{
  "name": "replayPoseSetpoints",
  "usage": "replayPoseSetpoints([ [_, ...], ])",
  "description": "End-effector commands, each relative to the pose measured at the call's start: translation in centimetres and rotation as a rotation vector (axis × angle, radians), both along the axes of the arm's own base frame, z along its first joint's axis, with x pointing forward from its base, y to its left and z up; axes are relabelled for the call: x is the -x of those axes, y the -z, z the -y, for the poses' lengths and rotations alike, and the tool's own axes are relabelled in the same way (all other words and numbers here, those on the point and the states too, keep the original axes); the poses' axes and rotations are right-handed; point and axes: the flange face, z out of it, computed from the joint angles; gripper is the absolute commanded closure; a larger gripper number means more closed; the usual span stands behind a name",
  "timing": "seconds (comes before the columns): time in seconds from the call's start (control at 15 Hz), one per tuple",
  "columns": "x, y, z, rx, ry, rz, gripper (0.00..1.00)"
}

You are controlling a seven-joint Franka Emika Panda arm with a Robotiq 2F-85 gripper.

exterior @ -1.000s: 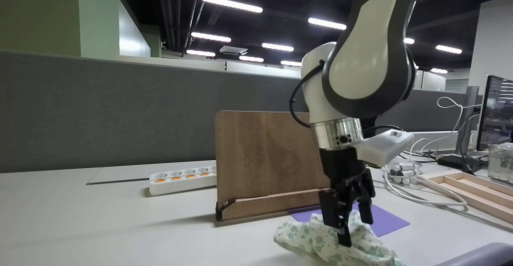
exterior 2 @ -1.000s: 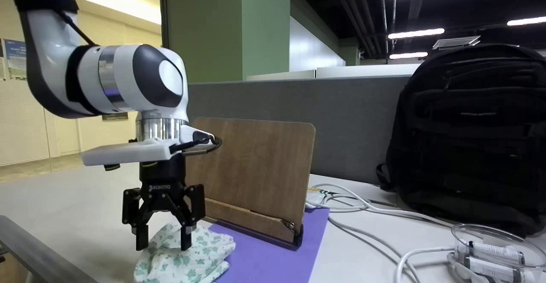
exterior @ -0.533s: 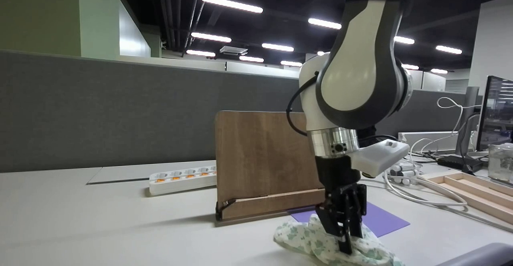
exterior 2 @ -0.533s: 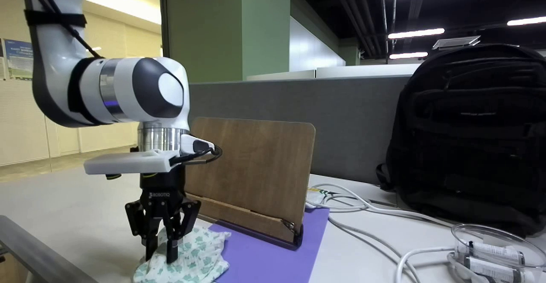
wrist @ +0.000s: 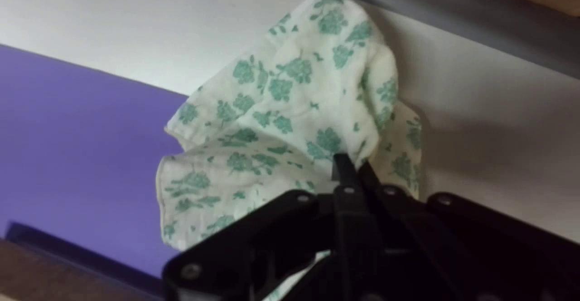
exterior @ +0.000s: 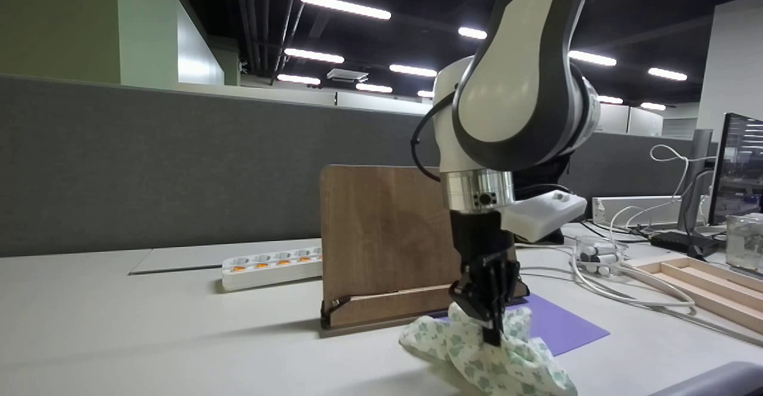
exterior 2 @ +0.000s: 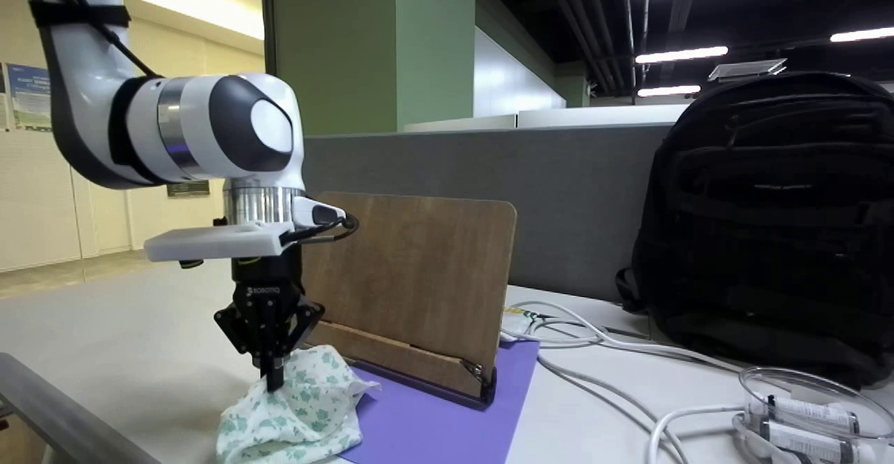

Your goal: Hang the white cloth on the wooden board

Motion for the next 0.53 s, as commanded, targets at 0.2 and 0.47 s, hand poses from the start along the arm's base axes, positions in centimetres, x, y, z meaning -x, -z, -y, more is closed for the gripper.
replayPoseSetpoints([
  [0.2,-2.7,-7.8,-2.2,-0.006,0.004,0.183,0.99],
  [0.47,-5.2,-13.8,-3.8,-0.025,0.018,0.311,0.99],
])
